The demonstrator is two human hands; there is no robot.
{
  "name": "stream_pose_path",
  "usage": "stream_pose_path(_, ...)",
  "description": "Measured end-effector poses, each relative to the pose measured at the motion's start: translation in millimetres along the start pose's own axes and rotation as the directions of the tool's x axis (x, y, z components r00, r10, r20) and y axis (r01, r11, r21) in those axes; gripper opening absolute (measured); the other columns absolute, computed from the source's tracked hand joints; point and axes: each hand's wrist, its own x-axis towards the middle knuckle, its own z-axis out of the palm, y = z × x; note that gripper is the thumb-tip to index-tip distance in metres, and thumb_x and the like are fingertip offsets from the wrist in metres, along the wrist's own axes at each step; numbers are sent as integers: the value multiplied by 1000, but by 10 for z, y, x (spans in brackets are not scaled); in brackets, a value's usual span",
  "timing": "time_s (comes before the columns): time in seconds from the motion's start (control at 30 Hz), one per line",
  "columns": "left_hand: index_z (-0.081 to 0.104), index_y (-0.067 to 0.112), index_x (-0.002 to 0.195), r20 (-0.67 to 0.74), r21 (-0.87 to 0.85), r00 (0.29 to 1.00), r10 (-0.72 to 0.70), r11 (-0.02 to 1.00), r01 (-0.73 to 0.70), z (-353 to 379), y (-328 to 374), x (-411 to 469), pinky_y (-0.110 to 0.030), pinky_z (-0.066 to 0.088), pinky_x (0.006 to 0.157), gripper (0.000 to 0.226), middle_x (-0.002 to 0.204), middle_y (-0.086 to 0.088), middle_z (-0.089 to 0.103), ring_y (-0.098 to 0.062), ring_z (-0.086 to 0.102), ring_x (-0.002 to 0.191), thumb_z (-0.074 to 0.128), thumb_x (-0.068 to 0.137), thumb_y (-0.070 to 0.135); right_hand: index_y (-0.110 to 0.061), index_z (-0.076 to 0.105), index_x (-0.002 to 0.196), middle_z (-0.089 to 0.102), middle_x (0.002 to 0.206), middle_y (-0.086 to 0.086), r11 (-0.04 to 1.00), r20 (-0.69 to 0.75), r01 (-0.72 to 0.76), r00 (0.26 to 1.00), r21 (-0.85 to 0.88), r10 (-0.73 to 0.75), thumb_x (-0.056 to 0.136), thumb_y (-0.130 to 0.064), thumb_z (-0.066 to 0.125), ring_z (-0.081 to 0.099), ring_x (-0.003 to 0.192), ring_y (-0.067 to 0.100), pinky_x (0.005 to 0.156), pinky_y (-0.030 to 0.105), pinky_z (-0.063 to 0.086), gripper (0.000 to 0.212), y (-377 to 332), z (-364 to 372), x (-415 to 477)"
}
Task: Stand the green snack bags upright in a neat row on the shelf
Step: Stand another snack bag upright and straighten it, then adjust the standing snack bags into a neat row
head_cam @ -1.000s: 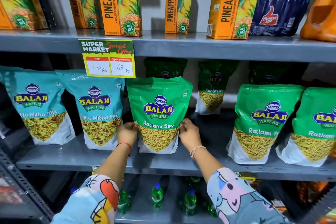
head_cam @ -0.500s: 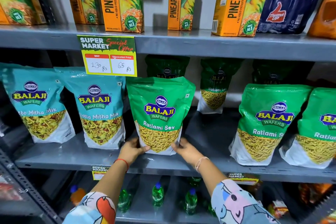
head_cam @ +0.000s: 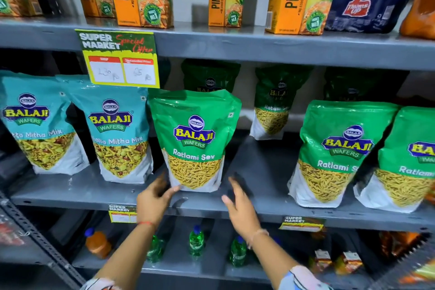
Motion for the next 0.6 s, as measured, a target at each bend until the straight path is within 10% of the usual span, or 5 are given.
stream_pose_path(0.1, 70, 16, 74, -201, 174, 964, 173, 975, -139, 63, 163, -419, -30, 44, 62, 17, 77, -12, 74, -26, 67, 77, 70, 76, 32, -32, 58, 104, 51, 119, -31, 994, -157, 74, 986, 80, -61, 87, -8, 56, 46, 111, -19, 91, -4, 32, 29, 286, -385, -407)
stream_pose_path(0.3, 64, 22, 79, 109, -132, 974, 201, 974, -186, 1109, 694, -723, -18, 47, 71, 20, 73, -2, 68, 8, 61, 64, 77, 67, 29, -40, 64, 75, 70, 68, -12, 955, -539, 5, 826, 297, 163, 77, -48, 57, 59, 68, -6, 66, 9, 45, 10, 692, -1467, -694)
stream_pose_path(0.4, 52, 14, 122, 337, -254, 923, 188, 962, -103, 1693, 941, -753, -27, 41, 94, 72, 117, -7, 59, -8, 58, 104, 83, 59, 26, -28, 56, 97, 60, 98, 10, 955, -590, 28, 792, 296, 159, 78, -28, 67, 55, 76, -7, 68, 6, 45, 22, 877, -1997, -679)
stream_pose_path(0.5, 23, 13, 142, 540, -223, 822, 183, 972, -70, 2067, 1076, -743, -25, 28, 106, 138, 136, 7, 34, -10, 32, 130, 79, 27, 64, -16, 37, 133, 41, 131, 5, 954, -374, -93, 906, 283, 199, 78, -6, 67, 50, 110, 9, 92, 26, 40, 64, 1058, -2343, -506)
stream_pose_path(0.6, 23, 16, 143, 609, -175, 776, 166, 982, -73, 2304, 1149, -718, -37, 27, 115, 128, 147, 1, 35, -15, 34, 134, 82, 34, 48, -12, 19, 141, 28, 147, 6, 921, -163, -119, 968, 370, 191, 81, 1, 61, 31, 134, 22, 111, 38, 29, 74, 1094, -2480, -322)
